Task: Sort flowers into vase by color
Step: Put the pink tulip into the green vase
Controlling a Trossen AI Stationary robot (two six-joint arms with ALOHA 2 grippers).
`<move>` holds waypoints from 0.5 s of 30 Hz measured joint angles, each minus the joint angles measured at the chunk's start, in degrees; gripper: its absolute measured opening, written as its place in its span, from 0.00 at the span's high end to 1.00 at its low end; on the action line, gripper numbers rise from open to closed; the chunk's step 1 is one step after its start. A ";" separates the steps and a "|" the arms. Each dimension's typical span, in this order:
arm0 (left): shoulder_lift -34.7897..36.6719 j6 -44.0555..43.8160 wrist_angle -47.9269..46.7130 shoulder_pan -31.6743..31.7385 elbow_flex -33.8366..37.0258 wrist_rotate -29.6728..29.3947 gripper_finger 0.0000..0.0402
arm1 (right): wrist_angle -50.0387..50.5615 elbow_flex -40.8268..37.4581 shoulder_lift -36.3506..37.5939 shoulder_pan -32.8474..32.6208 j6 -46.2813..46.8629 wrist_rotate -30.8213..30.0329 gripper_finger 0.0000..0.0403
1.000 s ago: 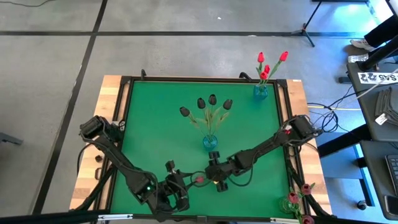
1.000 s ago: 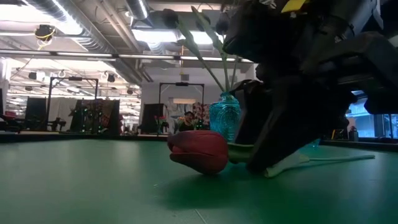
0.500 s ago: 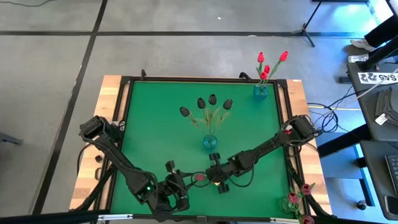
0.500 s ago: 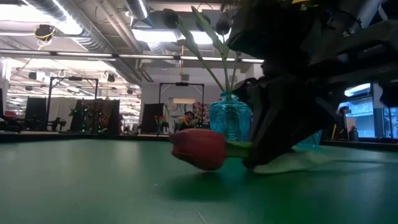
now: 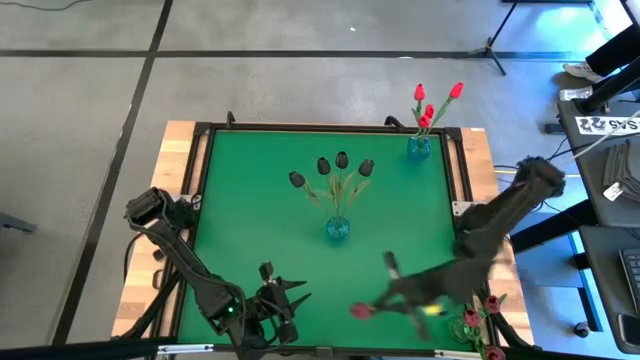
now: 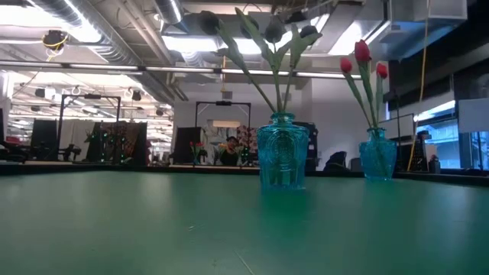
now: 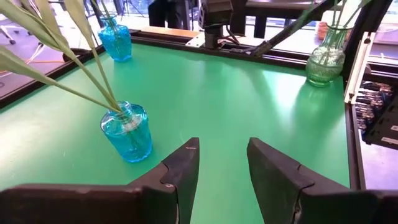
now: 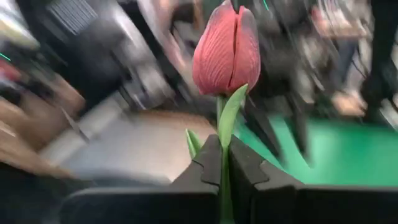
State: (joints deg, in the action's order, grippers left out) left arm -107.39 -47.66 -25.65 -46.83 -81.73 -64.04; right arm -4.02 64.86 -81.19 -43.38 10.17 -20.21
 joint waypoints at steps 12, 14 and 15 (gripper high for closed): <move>0.00 0.02 -0.94 1.74 0.00 -0.03 0.67 | -24.64 0.07 17.09 -10.45 -7.35 7.80 0.99; -0.01 -0.08 -0.94 2.31 0.00 -0.01 0.67 | -28.01 0.11 17.55 -11.01 -7.12 10.93 0.99; -0.02 -0.22 -0.94 2.61 0.00 -0.02 0.67 | -28.99 0.11 17.51 -11.33 -6.48 12.08 0.99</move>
State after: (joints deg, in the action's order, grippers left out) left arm -107.42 -47.88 -26.59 -44.22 -81.73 -64.06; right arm -33.01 64.97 -63.68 -54.71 3.70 -8.13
